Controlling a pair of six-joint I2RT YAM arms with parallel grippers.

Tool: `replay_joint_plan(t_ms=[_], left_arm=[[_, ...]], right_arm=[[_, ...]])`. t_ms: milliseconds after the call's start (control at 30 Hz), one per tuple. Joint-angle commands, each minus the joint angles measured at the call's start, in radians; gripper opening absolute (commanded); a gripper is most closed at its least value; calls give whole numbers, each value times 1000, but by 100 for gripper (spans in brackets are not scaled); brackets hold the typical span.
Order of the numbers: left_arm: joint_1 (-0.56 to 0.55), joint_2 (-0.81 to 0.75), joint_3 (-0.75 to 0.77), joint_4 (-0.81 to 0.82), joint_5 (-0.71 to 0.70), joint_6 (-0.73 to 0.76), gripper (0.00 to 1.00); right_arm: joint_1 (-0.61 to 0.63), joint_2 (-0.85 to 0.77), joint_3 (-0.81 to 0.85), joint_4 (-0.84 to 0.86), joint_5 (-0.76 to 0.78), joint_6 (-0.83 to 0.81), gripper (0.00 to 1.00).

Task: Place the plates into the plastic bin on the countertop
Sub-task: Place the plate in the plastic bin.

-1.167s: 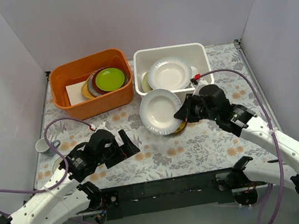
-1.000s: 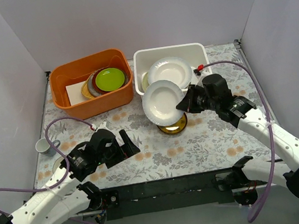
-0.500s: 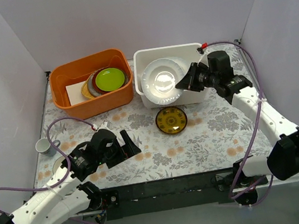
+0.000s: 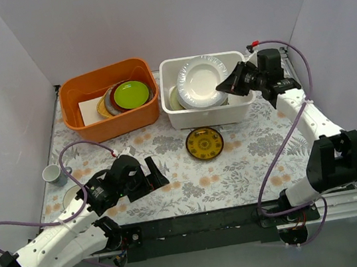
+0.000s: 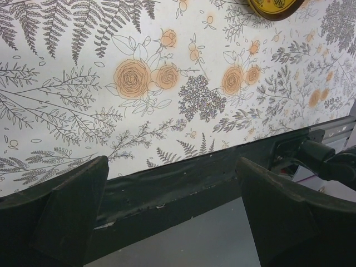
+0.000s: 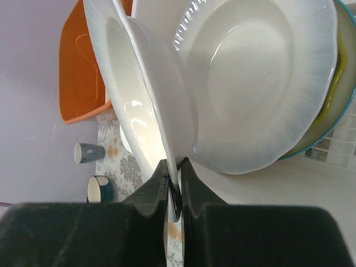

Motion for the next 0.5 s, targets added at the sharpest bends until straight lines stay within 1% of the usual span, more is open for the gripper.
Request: replay_joint_plan(t_ms=[0, 200, 467], left_arm=[[-5, -6, -16, 17, 11, 4, 98], [-7, -20, -19, 25, 13, 1, 98], [-7, -23, -23, 23, 10, -3, 98]], right_arm=[[-33, 15, 57, 165, -74, 38, 1], [-56, 76, 64, 208, -82, 60, 1], [-56, 150, 70, 245, -85, 77, 1]])
